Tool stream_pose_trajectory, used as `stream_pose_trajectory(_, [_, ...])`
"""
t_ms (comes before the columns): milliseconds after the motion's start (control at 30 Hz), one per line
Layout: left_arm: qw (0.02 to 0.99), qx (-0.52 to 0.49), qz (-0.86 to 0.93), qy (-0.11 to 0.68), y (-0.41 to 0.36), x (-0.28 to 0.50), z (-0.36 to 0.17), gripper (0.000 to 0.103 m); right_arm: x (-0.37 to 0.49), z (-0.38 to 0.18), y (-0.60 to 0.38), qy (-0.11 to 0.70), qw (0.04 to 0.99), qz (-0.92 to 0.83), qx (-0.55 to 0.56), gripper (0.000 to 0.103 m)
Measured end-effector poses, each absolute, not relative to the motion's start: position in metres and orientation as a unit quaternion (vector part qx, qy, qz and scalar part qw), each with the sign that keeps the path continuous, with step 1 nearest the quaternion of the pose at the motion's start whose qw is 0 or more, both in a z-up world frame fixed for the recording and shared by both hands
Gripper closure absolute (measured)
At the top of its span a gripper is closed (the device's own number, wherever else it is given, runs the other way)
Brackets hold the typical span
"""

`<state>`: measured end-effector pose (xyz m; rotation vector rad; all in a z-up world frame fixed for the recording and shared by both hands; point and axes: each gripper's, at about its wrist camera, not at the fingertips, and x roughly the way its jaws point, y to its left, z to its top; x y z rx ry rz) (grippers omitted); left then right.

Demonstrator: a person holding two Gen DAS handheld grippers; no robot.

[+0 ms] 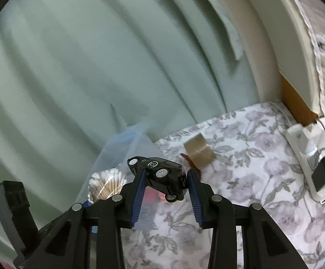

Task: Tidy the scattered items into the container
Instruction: 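Carry the swab pack in the left tool and the toy car in the right tool over the clear box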

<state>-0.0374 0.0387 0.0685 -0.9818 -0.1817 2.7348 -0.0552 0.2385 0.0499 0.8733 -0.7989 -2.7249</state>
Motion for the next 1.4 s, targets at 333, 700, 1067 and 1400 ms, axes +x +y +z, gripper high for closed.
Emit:
stream_pose_trajectory(333, [0.097,-0.301,0.945,-0.077,-0.004,-0.031,0.082,0.065,-0.055,0.088,0.189,-0.22,0.111,-0.929,0.277,0.062])
stream_pose_trajectory(700, [0.063,-0.278,0.952,-0.115,-0.06,-0.028,0.087,0.065,-0.072,0.099,0.132,-0.169,0.146,-0.929,0.295,0.062])
stream_pose_trajectory(1067, [0.03,-0.274,0.949,-0.153,-0.104,-0.027,0.078,0.065,-0.092,0.09,0.088,-0.132,0.174,-0.92,0.325,0.062])
stream_pose_trajectory(1400, [0.011,-0.289,0.941,-0.177,-0.127,-0.031,0.062,0.065,-0.104,0.072,0.064,-0.119,0.186,-0.907,0.358,0.062])
